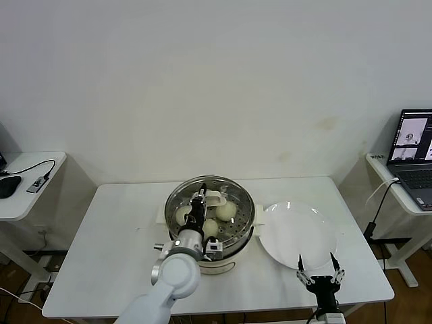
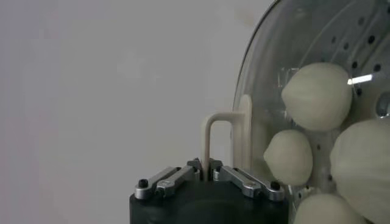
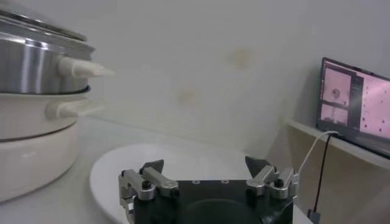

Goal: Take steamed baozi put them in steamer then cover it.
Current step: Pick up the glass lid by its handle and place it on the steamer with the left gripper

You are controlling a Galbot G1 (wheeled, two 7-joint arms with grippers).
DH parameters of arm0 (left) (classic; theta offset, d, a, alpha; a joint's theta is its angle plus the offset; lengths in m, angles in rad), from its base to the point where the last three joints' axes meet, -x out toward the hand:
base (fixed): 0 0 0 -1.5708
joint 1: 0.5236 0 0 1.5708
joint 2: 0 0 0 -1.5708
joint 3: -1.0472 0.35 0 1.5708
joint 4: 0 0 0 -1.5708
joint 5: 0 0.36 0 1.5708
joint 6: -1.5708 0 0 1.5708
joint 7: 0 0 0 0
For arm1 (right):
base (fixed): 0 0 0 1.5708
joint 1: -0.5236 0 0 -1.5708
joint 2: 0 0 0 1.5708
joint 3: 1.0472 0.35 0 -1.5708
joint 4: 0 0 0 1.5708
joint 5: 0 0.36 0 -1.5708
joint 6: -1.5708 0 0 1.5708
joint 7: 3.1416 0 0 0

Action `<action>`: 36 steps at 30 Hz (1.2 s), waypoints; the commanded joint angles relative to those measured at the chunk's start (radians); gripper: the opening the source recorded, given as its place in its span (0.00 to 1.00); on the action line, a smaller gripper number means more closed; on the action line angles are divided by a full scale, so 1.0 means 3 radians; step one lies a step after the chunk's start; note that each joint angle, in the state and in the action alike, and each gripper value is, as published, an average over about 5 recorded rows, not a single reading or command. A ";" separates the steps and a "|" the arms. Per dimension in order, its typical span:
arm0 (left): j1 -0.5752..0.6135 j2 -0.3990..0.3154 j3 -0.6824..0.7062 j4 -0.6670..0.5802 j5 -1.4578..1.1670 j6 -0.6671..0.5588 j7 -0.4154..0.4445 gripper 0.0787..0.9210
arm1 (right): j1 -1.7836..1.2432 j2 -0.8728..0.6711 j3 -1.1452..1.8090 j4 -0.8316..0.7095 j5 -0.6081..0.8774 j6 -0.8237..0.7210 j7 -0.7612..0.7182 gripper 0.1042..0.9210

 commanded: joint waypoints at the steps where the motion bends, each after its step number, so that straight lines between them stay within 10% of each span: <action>1: 0.0005 -0.0052 0.0022 0.0034 0.0057 -0.0003 0.0002 0.08 | 0.0001 0.0001 -0.0007 -0.0014 -0.0005 0.0005 0.0003 0.88; 29: 0.0061 -0.0100 0.0025 0.0032 0.0061 -0.0038 -0.0031 0.08 | 0.0009 0.0000 -0.0044 -0.0037 -0.0018 0.0007 0.0002 0.88; 36: 0.0179 -0.0036 -0.0004 -0.0161 0.0059 -0.0050 -0.0063 0.28 | 0.0006 0.0004 -0.0052 -0.0035 -0.0029 0.0006 0.0003 0.88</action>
